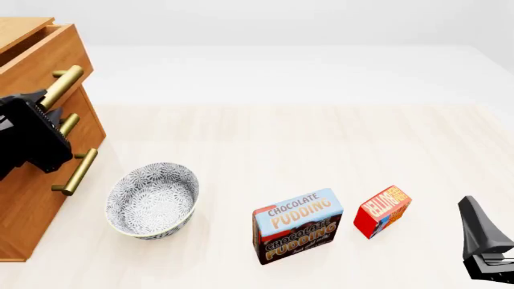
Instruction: Put the butter at the back in the top drawer of the cabinet and close it.
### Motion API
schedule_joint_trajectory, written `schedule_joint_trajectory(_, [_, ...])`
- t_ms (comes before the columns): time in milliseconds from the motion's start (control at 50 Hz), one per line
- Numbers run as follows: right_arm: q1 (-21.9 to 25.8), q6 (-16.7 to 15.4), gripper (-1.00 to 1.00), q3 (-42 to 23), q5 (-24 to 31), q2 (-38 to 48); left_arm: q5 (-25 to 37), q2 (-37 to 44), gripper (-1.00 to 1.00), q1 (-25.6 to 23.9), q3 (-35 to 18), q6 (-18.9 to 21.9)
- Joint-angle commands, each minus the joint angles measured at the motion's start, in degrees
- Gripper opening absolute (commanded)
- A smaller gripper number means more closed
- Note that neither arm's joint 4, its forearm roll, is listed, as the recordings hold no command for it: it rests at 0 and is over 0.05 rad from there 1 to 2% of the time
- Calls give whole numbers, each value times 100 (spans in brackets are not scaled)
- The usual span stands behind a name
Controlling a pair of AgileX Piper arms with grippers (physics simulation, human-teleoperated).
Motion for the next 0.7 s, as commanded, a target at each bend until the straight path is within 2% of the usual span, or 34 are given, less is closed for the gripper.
schedule_joint_trajectory(20, [0, 0, 100, 0, 0, 0, 84, 123, -100, -74, 97, 22])
schedule_joint_trajectory(700, [0, 0, 100, 0, 0, 0, 84, 123, -100, -74, 97, 22])
